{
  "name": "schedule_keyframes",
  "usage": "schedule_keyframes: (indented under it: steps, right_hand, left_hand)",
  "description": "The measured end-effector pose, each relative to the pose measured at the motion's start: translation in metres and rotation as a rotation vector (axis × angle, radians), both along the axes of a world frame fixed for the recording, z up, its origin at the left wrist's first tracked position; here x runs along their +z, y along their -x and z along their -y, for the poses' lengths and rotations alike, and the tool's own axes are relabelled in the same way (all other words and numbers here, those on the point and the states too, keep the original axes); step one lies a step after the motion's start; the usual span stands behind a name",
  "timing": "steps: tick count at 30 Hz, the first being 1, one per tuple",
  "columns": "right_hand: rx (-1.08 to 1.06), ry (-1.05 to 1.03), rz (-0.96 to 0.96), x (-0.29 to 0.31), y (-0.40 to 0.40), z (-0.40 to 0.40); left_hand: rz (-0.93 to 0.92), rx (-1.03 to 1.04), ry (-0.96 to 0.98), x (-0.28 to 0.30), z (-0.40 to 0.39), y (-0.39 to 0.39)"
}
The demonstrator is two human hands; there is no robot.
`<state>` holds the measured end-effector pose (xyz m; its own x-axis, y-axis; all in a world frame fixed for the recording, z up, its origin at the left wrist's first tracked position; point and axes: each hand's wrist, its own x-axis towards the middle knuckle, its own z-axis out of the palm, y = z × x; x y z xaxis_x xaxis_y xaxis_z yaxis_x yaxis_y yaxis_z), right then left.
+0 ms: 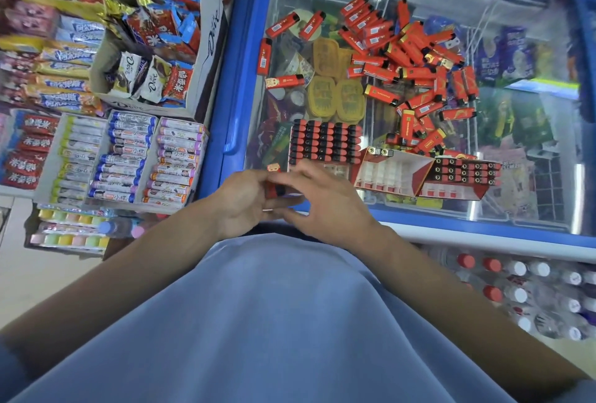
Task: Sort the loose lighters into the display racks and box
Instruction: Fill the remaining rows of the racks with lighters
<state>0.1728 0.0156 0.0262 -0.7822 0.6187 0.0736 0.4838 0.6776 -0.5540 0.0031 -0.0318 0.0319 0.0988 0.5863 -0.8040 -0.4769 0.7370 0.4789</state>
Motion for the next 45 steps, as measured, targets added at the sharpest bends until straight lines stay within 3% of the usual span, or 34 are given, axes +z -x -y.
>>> schedule_keyframes:
  steps: [4,8,11,17,21,25,31,37,41,45]
  right_hand:
    - [-0.036,-0.076,-0.047,-0.006,-0.005,0.006]
    - [-0.403,0.215,0.001,0.001,-0.014,0.002]
    - [-0.646,0.432,-0.088,-0.007,-0.020,-0.006]
    - [-0.891,0.810,-0.345,-0.016,-0.008,-0.011]
    - [-0.937,0.919,-0.447,-0.018,-0.002,-0.010]
    - [-0.911,0.922,-0.483,-0.021,-0.001,-0.007]
    - [-0.814,0.884,-0.358,-0.030,-0.002,-0.009]
    - [-0.892,0.797,-0.347,-0.027,0.000,-0.014]
    - [-0.930,0.792,-0.340,-0.020,0.004,-0.020]
    - [-0.906,0.711,-0.350,-0.012,0.001,-0.024]
  left_hand:
    - [-0.001,-0.167,0.016,0.007,-0.005,-0.013]
    - [-0.372,-0.302,0.047,0.003,-0.012,-0.014]
    - [-0.575,-0.185,-0.028,-0.007,-0.019,-0.009]
    - [-0.630,-0.174,-0.097,-0.022,-0.032,-0.010]
    - [-0.629,-0.163,-0.108,-0.029,-0.034,-0.010]
    - [-0.577,-0.200,-0.084,-0.029,-0.033,-0.005]
    - [-0.533,-0.208,-0.082,-0.029,-0.033,-0.001]
    - [-0.501,-0.204,-0.102,-0.034,-0.031,-0.001]
    - [-0.533,-0.188,-0.100,-0.035,-0.031,0.000]
    - [-0.680,-0.015,-0.105,-0.035,-0.038,0.008]
